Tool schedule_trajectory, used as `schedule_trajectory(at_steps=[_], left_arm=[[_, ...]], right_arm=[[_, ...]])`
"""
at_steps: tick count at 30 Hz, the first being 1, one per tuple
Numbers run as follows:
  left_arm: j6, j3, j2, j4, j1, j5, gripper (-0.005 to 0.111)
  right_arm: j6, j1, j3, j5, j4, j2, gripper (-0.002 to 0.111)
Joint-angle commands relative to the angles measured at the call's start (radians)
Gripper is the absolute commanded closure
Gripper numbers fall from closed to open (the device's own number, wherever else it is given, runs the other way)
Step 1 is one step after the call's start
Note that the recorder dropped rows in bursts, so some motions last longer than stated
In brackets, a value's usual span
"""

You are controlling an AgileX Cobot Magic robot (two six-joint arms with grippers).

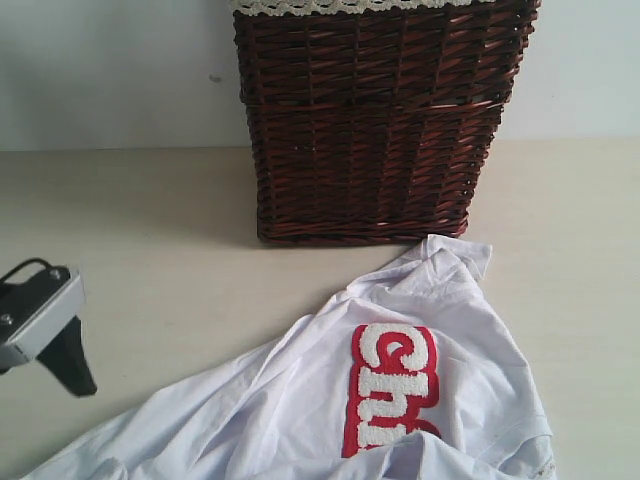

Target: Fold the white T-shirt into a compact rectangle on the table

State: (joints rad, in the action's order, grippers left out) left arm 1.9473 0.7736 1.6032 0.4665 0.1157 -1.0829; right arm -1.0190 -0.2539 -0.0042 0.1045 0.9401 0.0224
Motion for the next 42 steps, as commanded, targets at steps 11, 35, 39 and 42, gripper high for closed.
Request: schedule_trajectory(at_steps=[11,35,39,42], left_arm=[[0.135,0.072,0.033,0.277,0.119,-0.094,0.062],[0.149,0.072,0.198,0.046,0.186,-0.035,0.052],[0.149,0.072,0.213,0.046,0.222,-0.035,0.052],[0.149,0.072,0.22,0.046,0.234,-0.035,0.052]], right_arm=[[-0.001,0.002,0.004,-0.001,-0.005,0.002,0.108],[-0.001,0.002,0.004,-0.001,-0.005,0.002,0.108],[-0.001,0.002,0.004,-0.001,-0.005,0.002,0.108],[-0.001,0.002,0.004,-0.001,-0.005,0.002,0.108]])
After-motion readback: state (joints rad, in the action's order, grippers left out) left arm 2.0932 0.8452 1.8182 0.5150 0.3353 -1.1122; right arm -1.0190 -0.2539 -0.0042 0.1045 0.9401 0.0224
